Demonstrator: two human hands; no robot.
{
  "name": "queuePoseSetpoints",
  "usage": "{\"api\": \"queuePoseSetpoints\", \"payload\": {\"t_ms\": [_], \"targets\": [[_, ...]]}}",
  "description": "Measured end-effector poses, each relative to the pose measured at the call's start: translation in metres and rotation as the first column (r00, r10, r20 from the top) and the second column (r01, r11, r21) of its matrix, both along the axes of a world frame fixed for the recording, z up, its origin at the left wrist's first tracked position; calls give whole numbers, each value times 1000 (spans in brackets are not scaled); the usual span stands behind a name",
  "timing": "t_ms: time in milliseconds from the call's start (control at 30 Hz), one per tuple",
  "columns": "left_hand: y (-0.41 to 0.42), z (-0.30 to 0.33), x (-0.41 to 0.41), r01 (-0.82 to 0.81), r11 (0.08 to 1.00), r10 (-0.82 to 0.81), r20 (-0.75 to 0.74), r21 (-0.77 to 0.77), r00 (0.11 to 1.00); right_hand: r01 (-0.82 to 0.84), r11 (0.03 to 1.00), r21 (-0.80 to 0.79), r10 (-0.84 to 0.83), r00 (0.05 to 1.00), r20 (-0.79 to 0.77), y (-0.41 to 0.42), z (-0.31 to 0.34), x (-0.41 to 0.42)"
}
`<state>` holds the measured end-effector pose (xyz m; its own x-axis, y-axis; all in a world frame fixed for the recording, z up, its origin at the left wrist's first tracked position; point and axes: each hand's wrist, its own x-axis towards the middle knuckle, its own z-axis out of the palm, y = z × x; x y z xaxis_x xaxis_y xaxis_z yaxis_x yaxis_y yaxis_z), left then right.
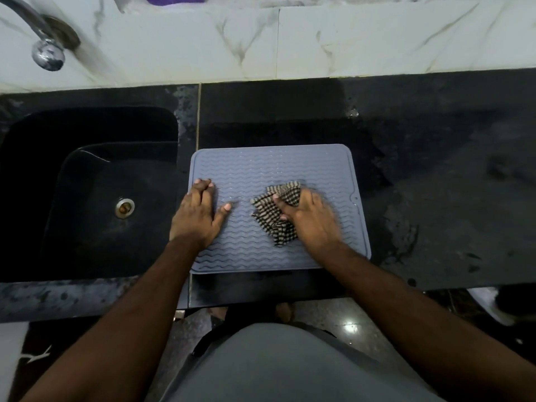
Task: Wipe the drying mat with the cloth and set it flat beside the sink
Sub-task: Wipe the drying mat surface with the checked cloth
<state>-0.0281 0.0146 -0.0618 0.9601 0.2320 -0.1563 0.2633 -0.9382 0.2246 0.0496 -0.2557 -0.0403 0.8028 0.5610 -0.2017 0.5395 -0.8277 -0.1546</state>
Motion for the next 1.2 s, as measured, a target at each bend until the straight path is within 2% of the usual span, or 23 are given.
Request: {"api": "queuePoseSetpoints", "payload": {"t_ms": [200, 300, 400, 467, 567, 633, 700, 733, 800, 900, 1100, 1167, 1200], "targets": [[-10, 10, 0, -23, 1000, 23, 14, -19, 1000, 125, 987, -103, -119, 991, 61, -63, 12, 19], [-15, 18, 4, -42, 998, 42, -3, -41, 999, 231, 963, -137, -227, 973, 41, -76, 21, 23], [-23, 27, 11, -93, 993, 90, -35, -76, 995, 326, 944, -40, -328, 942, -65, -78, 44, 30], [-29, 33, 13, -112, 986, 110, -26, -125, 994, 315, 946, 77, -311, 948, -62, -77, 65, 34], [-36, 33, 6, -56, 991, 59, 26, -123, 998, 202, 972, 115, -222, 957, 189, -73, 98, 41], [-39, 30, -1, -47, 986, 54, 42, -158, 998, 148, 988, 52, -156, 899, 408, -70, 111, 44], [-39, 24, -6, -43, 984, 49, 30, -174, 998, 106, 994, 18, -100, 856, 507, -62, 108, 41], [-39, 21, -7, -28, 986, 32, 24, -163, 999, 106, 993, 43, -114, 868, 483, -56, 99, 37], [-38, 17, -9, 4, 990, -3, 6, -144, 1000, 126, 991, 51, -136, 937, 321, -43, 71, 17], [-33, 16, -11, 34, 989, -37, -19, -146, 999, 22, 985, -174, 10, 984, 178, -34, 23, -26], [-20, 14, -15, 86, 973, -96, -40, -216, 995, 187, 972, 141, -206, 968, 141, -38, 9, -27], [-6, 16, -13, 136, 948, -174, -113, -288, 978, 329, 885, 331, -335, 941, -40, -39, 11, -22], [4, 18, -11, 168, 934, -228, -165, -315, 960, 393, 839, 377, -381, 918, -108, -38, 11, -19]]}}
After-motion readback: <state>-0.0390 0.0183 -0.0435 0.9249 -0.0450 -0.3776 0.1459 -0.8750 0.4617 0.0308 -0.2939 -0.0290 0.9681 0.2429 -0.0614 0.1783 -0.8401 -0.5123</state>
